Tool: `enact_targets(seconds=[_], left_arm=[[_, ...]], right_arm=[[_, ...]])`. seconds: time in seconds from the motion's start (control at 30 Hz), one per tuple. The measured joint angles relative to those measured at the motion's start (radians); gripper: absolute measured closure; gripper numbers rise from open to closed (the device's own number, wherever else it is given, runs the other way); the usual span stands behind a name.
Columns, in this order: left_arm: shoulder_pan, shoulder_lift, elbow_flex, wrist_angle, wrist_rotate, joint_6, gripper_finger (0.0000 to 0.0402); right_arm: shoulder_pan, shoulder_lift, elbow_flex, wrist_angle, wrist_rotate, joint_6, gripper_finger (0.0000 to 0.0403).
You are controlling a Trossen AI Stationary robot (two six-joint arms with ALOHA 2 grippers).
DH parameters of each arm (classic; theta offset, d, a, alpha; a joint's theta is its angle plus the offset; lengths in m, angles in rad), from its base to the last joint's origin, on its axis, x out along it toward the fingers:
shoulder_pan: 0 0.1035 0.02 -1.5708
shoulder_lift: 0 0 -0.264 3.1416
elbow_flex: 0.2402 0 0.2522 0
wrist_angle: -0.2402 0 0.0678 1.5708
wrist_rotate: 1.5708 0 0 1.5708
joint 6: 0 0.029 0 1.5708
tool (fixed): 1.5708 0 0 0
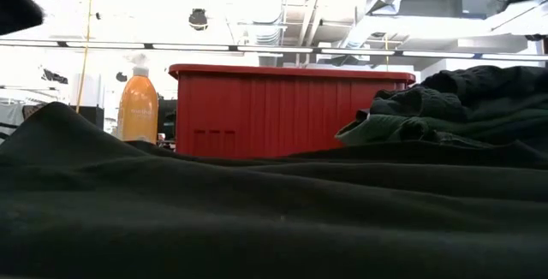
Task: Fold Laundry from Bin
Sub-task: Fold the black shirt
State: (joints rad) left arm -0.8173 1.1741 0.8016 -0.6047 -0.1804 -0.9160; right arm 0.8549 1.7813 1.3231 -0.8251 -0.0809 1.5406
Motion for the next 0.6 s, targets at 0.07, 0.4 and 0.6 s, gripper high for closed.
enact_targets(seconds=[0.07, 0.4, 0.6], left_arm=[[-0.034, 0.042, -0.029, 0.049, 0.010, -0.045, 0.0318], [-0.108, 0.298, -0.075, 0.164, 0.196, -0.155, 0.0343], [-0.121, 0.372, -0.070, 0.158, 0.265, -0.182, 0.0353]], right_arm=[[-0.003, 0.002, -0.003, -0.044, 0.021, 0.022, 0.0230], [-0.023, 0.001, -0.022, -0.259, 0.024, -0.052, 0.0230], [-0.073, 0.001, -0.117, -0.116, 0.006, -0.196, 0.0230]])
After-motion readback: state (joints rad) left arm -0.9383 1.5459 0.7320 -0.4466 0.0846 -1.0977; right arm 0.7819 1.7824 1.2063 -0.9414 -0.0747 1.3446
